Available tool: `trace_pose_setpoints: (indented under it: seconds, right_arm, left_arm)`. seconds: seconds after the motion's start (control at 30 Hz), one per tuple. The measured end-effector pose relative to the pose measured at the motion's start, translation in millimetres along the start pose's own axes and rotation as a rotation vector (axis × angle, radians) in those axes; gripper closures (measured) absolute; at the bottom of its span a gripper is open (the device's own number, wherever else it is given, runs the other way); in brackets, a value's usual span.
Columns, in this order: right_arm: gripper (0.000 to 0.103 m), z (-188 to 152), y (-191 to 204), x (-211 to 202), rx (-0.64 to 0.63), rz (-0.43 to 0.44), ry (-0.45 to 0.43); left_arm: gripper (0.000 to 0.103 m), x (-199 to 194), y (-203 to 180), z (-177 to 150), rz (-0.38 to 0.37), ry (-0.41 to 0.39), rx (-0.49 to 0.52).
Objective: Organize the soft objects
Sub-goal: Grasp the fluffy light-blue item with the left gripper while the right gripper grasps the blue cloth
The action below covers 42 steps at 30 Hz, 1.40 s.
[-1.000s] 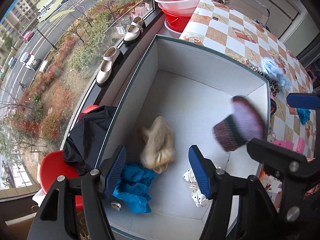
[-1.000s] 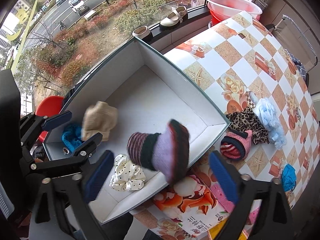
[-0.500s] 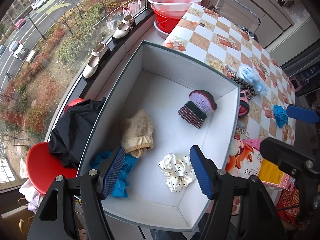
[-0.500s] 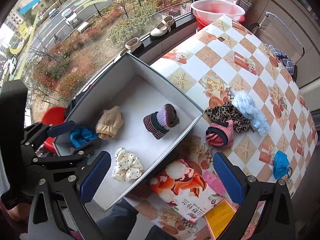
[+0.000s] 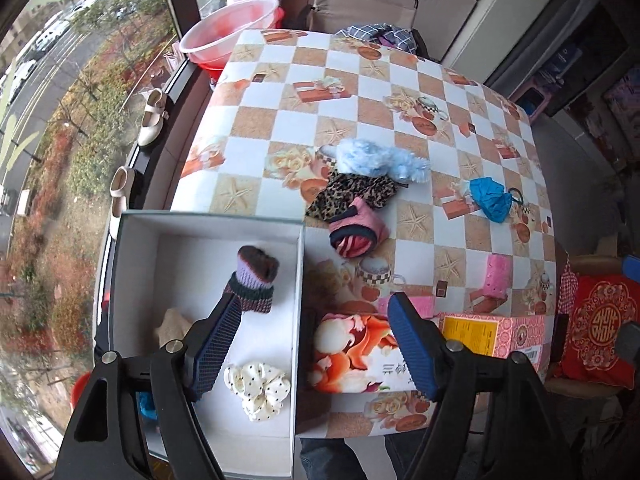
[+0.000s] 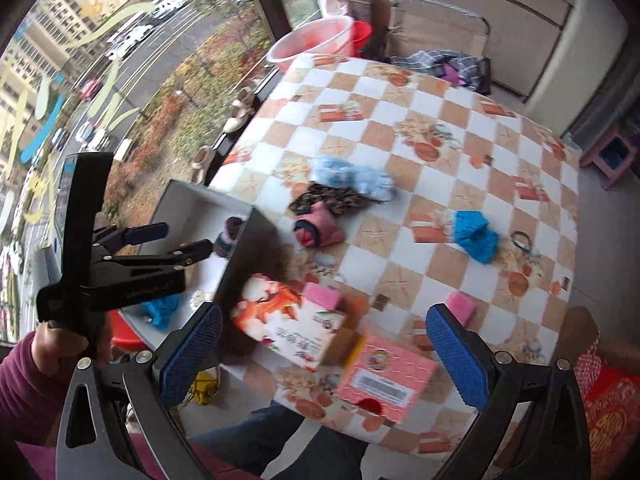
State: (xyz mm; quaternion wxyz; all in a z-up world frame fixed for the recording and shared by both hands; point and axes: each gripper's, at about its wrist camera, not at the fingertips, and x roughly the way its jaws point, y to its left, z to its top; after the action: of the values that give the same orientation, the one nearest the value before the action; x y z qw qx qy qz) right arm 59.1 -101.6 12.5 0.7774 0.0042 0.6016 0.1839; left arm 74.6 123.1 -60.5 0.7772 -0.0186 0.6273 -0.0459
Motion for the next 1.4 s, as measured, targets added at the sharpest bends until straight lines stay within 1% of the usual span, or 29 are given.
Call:
trace_pose_setpoints:
  seconds: [0.07, 0.13, 0.2, 0.3, 0.37, 0.5, 0.53, 0.57, 0.63, 0.67, 0.7, 0.77, 0.83, 0.9, 0.97, 1.03, 1.1, 1.2, 1.27, 1.33, 1.37, 1.4]
  right_arm:
    - [0.0, -3.2, -40.0, 2.7, 0.092, -0.038, 0.0]
    - [0.0, -8.6, -77.4, 12.5, 0.183, -0.053, 0.018]
    - [0.0, -16.4, -109.0, 25.7, 0.253, -0.055, 0.045]
    - [0.0, -29.7, -141.7, 48.1, 0.32, -0.034, 0.097]
    - [0.0, -39.2, -156.4, 62.5, 0.34, -0.021, 0.13]
    - [0.0, -52.0, -181.3, 88.3, 0.379, -0.001, 0.189]
    - [0.0, -54.1, -187.7, 93.5, 0.389, 0.005, 0.198]
    - [0.0, -56.8, -192.3, 99.1, 0.398, 0.01, 0.206]
    - [0.0, -58.2, -201.6, 110.1, 0.408, 0.01, 0.225]
    - [0.0, -56.4, -205.8, 117.0, 0.41, 0.004, 0.233]
    - [0.0, -53.3, -209.1, 123.5, 0.41, -0.001, 0.239]
    - [0.0, -40.9, -212.5, 138.2, 0.403, -0.008, 0.244]
    - [0.0, -23.1, -211.3, 154.3, 0.382, -0.018, 0.237]
    - [0.0, -2.7, -204.3, 172.2, 0.348, -0.029, 0.229]
    - [0.0, 19.3, -204.1, 190.3, 0.31, -0.049, 0.217]
    - [0.0, 37.4, -202.9, 205.1, 0.277, -0.055, 0.201]
    - [0.0, 51.1, -201.5, 221.2, 0.235, -0.082, 0.193]
    - [0.0, 58.7, -202.1, 243.7, 0.197, -0.11, 0.197]
    - [0.0, 57.0, -202.9, 256.9, 0.181, -0.108, 0.207]
    - [0.0, 53.4, -202.7, 269.3, 0.157, -0.108, 0.227]
    - [0.0, 51.2, -202.4, 274.0, 0.143, -0.117, 0.237]
    - [0.0, 50.0, -200.7, 274.2, 0.121, -0.141, 0.227]
  left_arm:
    - [0.024, 17.9, -15.9, 25.3, -0.024, 0.023, 0.002]
    - [0.024, 41.1, -26.0, 48.6, -0.06, 0.078, -0.035]
    - [0.024, 70.3, -32.6, 73.3, -0.122, 0.14, -0.113]
    - [0.024, 114.4, -35.1, 105.5, -0.162, 0.197, -0.246]
    - [0.024, 139.5, -36.1, 123.5, -0.161, 0.208, -0.294]
    - [0.024, 191.3, -46.8, 148.4, -0.1, 0.282, -0.308]
    - [0.024, 201.9, -50.7, 152.9, -0.099, 0.302, -0.317]
    - [0.025, 209.9, -55.6, 158.3, -0.113, 0.312, -0.327]
    - [0.025, 214.9, -73.8, 172.0, -0.183, 0.282, -0.305]
    - [0.025, 213.1, -86.7, 180.1, -0.216, 0.255, -0.261]
    - [0.025, 208.9, -100.5, 187.8, -0.229, 0.225, -0.205]
    - [0.024, 198.4, -121.4, 198.7, -0.189, 0.165, -0.119]
    - [0.024, 194.4, -128.4, 202.5, -0.182, 0.149, -0.102]
    - [0.024, 196.7, -126.0, 202.0, -0.177, 0.162, -0.118]
    - [0.024, 204.6, -122.3, 198.9, -0.145, 0.187, -0.143]
    - [0.024, 213.0, -115.1, 198.6, -0.136, 0.209, -0.193]
    - [0.024, 217.1, -109.7, 200.6, -0.139, 0.212, -0.247]
    - [0.024, 218.1, -111.3, 206.6, -0.149, 0.192, -0.303]
    - [0.024, 220.2, -115.2, 212.2, -0.153, 0.186, -0.329]
    - [0.024, 227.3, -119.9, 219.5, -0.147, 0.198, -0.354]
    - [0.024, 230.9, -122.4, 223.5, -0.144, 0.199, -0.367]
    - [0.024, 233.6, -125.0, 227.6, -0.138, 0.194, -0.376]
